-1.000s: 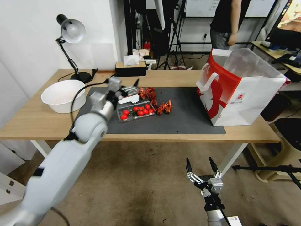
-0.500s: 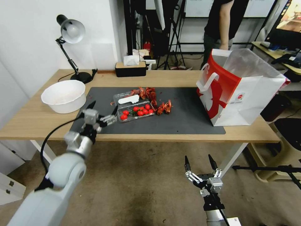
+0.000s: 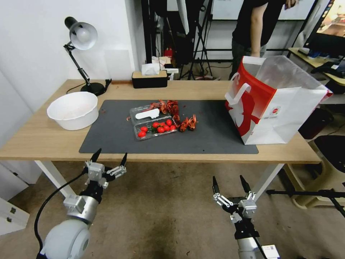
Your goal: Pick up the trash from the table and place it into the takeout bag.
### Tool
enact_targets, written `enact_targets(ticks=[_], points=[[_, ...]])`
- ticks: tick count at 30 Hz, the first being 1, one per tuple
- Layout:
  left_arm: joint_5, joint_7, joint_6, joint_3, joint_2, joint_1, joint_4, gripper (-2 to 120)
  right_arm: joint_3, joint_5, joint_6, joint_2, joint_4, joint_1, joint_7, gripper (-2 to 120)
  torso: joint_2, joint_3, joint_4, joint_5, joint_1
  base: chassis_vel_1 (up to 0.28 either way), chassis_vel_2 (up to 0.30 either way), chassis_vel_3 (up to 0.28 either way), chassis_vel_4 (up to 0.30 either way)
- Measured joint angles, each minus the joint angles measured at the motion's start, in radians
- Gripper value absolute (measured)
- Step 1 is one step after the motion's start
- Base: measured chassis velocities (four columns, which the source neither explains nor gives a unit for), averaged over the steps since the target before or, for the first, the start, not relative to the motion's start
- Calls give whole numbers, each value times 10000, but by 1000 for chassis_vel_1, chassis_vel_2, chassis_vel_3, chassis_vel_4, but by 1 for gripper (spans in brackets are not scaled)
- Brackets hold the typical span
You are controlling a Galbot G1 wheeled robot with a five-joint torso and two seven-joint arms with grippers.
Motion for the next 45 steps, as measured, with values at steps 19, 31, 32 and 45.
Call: enact_targets(ticks=[19, 31, 32, 45], points=[[146, -42, -529, 289, -418, 396, 122, 100, 666, 1329, -1144, -528, 1043, 206, 95, 100, 0, 0, 1, 1, 0, 0, 0, 0, 0], [89, -136, -534, 406, -421, 389, 36, 100, 722, 1083, -1272, -487, 1140, 273, 47, 100, 0, 0, 1, 0, 0, 0, 0, 0, 0], [86, -142, -534, 410, -422, 390, 24, 100, 722, 1078, -1273, -485, 1142, 273, 49, 100, -1, 0, 1, 0, 0, 0, 0, 0, 0], [75, -147, -519, 416, -419, 391, 16, 100, 719, 1064, -1274, -479, 1142, 273, 48, 100, 0, 0, 1, 0, 0, 0, 0, 0, 0]])
